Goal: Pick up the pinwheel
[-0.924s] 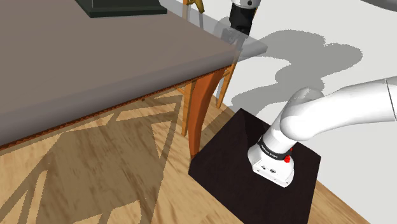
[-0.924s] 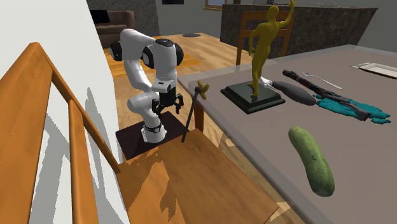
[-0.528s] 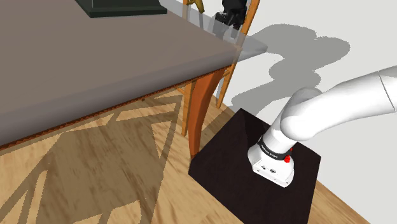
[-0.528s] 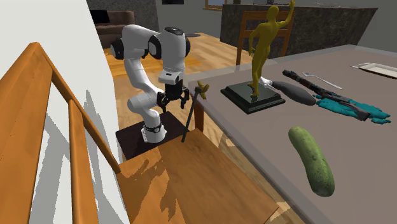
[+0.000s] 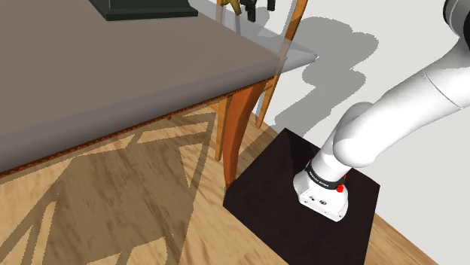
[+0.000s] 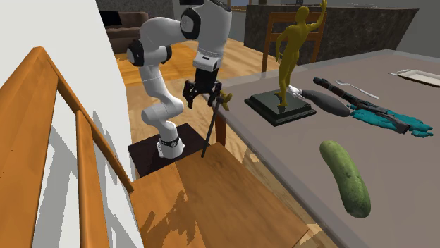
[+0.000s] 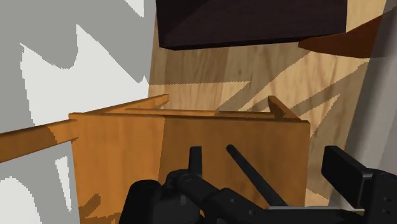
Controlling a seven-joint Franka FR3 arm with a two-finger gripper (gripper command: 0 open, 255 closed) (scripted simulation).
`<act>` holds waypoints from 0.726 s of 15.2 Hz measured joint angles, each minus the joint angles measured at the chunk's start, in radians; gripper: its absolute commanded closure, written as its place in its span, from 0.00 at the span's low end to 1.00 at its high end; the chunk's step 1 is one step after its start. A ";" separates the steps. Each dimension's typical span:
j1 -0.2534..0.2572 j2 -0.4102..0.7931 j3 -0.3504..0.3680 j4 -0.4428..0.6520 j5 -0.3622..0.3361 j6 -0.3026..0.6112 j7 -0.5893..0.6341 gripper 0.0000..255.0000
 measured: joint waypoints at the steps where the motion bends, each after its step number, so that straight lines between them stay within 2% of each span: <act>1: 0.005 0.042 0.006 0.065 0.004 -0.021 0.001 0.00; 3: 0.019 0.125 0.034 0.198 0.013 -0.048 0.021 0.00; 6: 0.041 0.277 0.077 0.460 -0.023 -0.174 0.039 0.00; 7: 0.045 0.301 0.084 0.500 -0.031 -0.195 0.042 0.00; 9: 0.048 0.313 0.087 0.503 -0.033 -0.190 0.047 0.00; 11: 0.047 0.298 0.086 0.461 -0.028 -0.163 0.052 0.00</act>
